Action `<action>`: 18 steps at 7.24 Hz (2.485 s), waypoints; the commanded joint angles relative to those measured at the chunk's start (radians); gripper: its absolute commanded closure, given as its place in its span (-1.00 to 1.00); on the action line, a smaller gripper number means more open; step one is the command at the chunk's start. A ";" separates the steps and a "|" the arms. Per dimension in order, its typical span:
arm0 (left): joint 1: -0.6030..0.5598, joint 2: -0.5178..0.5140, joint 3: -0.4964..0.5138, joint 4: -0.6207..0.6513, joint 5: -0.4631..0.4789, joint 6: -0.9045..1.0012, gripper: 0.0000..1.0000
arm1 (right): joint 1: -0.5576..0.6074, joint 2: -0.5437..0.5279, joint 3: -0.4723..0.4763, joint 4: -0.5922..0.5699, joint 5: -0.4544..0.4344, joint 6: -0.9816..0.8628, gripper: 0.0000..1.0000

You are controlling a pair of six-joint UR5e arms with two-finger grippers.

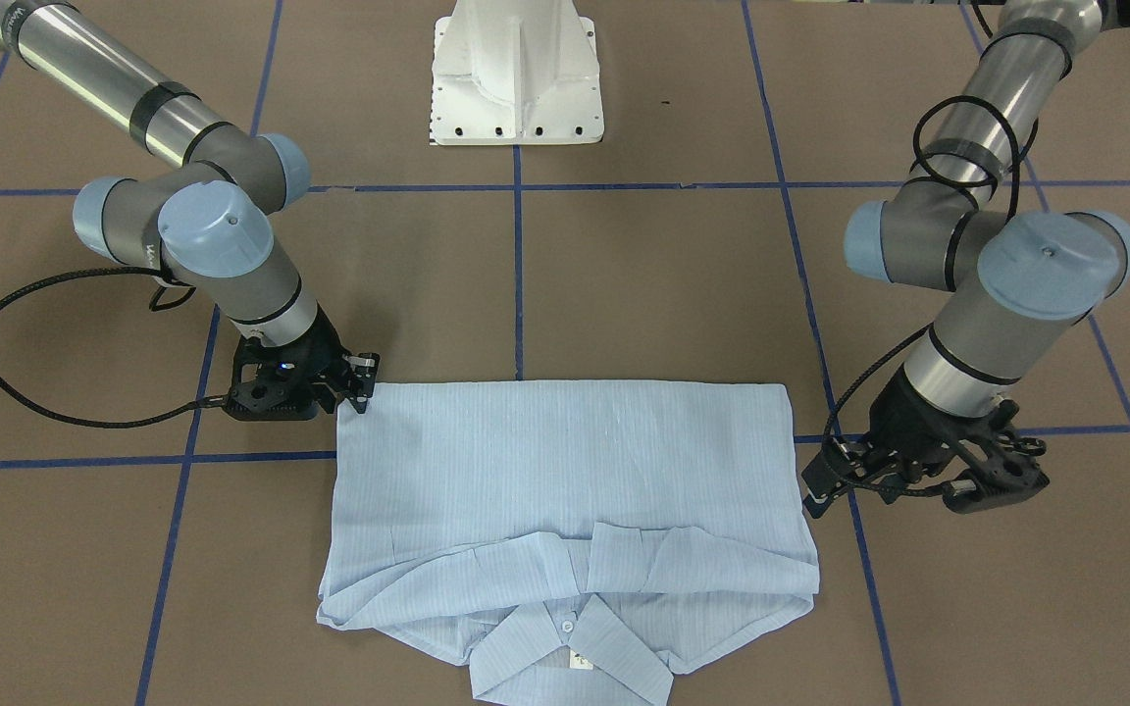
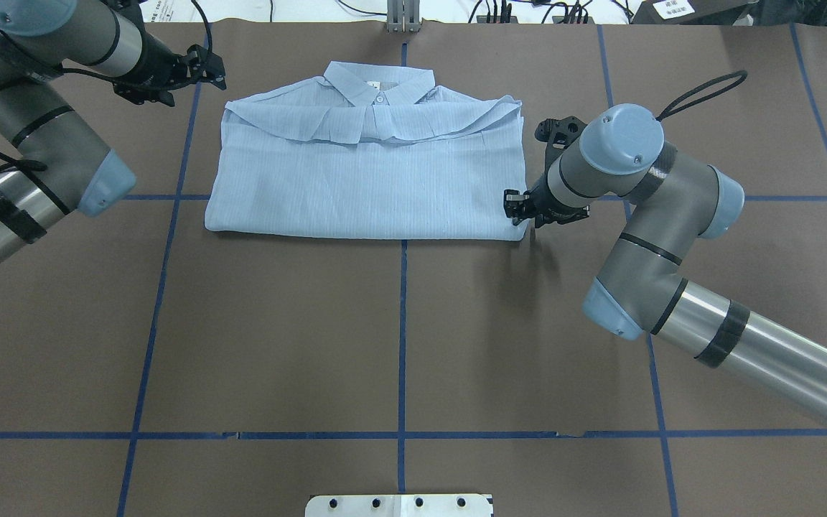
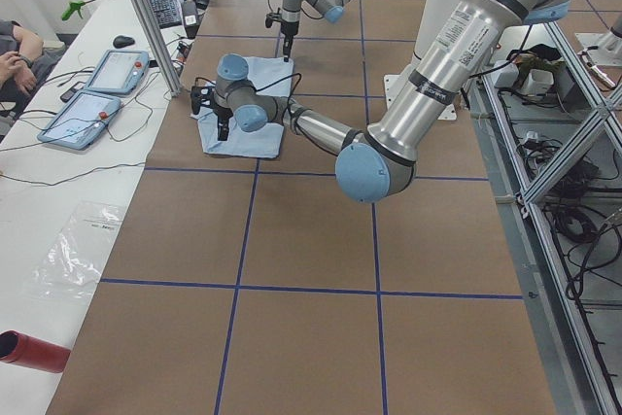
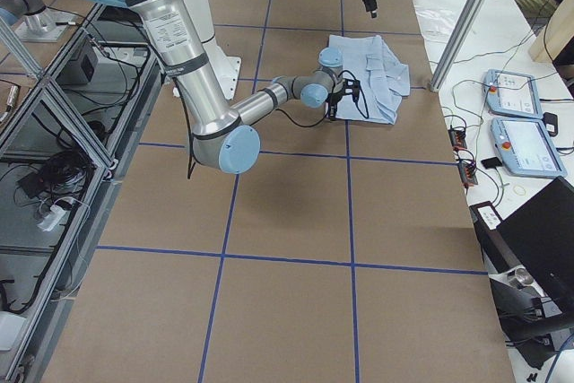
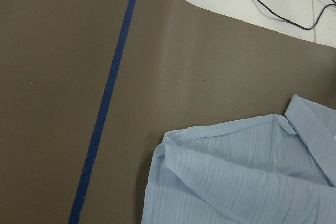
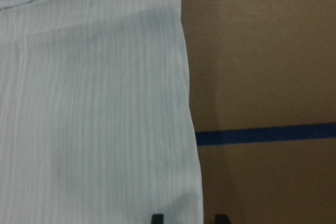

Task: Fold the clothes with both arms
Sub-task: 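Move the right gripper down to the folded shirt's side edge and grasp, then drag the folded shirt with the right gripper away from the robot, rotating it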

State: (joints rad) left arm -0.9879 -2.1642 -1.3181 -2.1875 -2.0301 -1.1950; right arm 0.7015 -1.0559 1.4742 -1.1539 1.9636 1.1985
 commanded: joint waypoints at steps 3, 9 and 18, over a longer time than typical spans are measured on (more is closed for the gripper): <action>0.000 0.001 0.000 0.000 -0.001 0.000 -0.96 | 0.010 0.002 0.011 -0.001 0.012 0.016 1.00; -0.003 0.032 -0.101 0.044 0.001 -0.015 -0.95 | 0.006 -0.367 0.427 -0.001 0.075 0.016 1.00; 0.018 0.084 -0.214 0.052 0.002 -0.090 -0.95 | -0.596 -0.705 0.805 -0.001 0.046 0.194 -0.98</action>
State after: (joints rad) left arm -0.9711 -2.0863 -1.5238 -2.1353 -2.0279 -1.2854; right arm 0.1467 -1.7623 2.2763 -1.1551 2.0358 1.3838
